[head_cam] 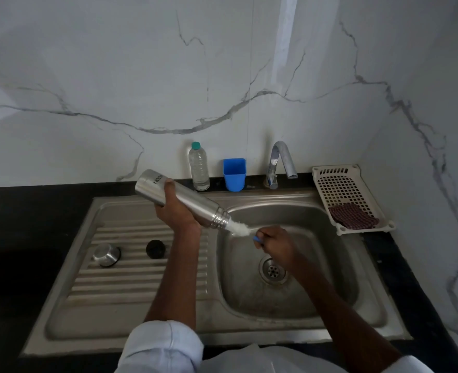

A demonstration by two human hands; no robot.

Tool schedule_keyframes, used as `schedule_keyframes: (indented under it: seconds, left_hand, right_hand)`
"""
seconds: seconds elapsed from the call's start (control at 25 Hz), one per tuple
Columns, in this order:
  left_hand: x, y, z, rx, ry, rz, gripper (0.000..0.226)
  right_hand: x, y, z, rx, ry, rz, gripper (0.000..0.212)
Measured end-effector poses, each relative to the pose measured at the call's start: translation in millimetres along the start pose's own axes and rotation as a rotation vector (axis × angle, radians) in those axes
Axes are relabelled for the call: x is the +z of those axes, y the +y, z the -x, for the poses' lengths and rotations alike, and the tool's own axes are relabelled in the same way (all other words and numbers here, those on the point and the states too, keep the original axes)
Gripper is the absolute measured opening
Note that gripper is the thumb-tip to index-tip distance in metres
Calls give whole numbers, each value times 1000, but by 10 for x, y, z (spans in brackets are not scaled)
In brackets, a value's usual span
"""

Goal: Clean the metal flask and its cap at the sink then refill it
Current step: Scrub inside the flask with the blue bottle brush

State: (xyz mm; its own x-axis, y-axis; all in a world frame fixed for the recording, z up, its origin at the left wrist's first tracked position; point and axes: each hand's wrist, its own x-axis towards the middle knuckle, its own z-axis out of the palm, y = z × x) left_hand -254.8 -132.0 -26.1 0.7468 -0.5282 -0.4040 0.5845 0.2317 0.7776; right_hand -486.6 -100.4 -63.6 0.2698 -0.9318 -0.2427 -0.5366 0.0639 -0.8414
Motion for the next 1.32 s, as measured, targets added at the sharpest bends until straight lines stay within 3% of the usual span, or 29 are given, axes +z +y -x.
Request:
schedule_keyframes:
  seconds: [0.12,0.24,0.32,0.4,0.48,0.56,0.72,0.88,1.04,1.16,1.32]
  left_hand:
    - [77,-61,73,-32,-55,-17,53]
    - [-9,7,-34,-6,-23,15,54]
    - [-44,-5,-35,8,39,4,52]
    - [-12,-65,47,-5,87,-26,50]
    - [26,-72,99,-25,111,-37,51]
    - [15,5,48,-14,149,-27,54]
    - [-6,41,36,-12,270,-58,59]
    - [120,94,60,-10,281,-108,64]
    - [270,11,199,-76,196,-154,61]
    - [286,-29,202,-96,184,-100,54]
    - [233,-36,154,-88,167,-77,56]
  right_hand:
    - [131,-35,-189,37,-65,-259,42]
    - [-162,280,-86,152,-19,-309,32]
    - [-174,360,9,115,5,-158,26]
    - [-17,205,-23,-95,28,182,29]
    - [69,78,-32,-261,146,322,30]
    - [-28,133,2,-333,224,316,30]
    - [-26,207,35,-262,308,193,12]
    - [85,5,-12,-401,436,360,15]
    - [134,-277,-79,-476,419,439,16]
    - [64,-347,-118,-367,293,314,15]
    - [110,-230,-10,-429,406,369,17]
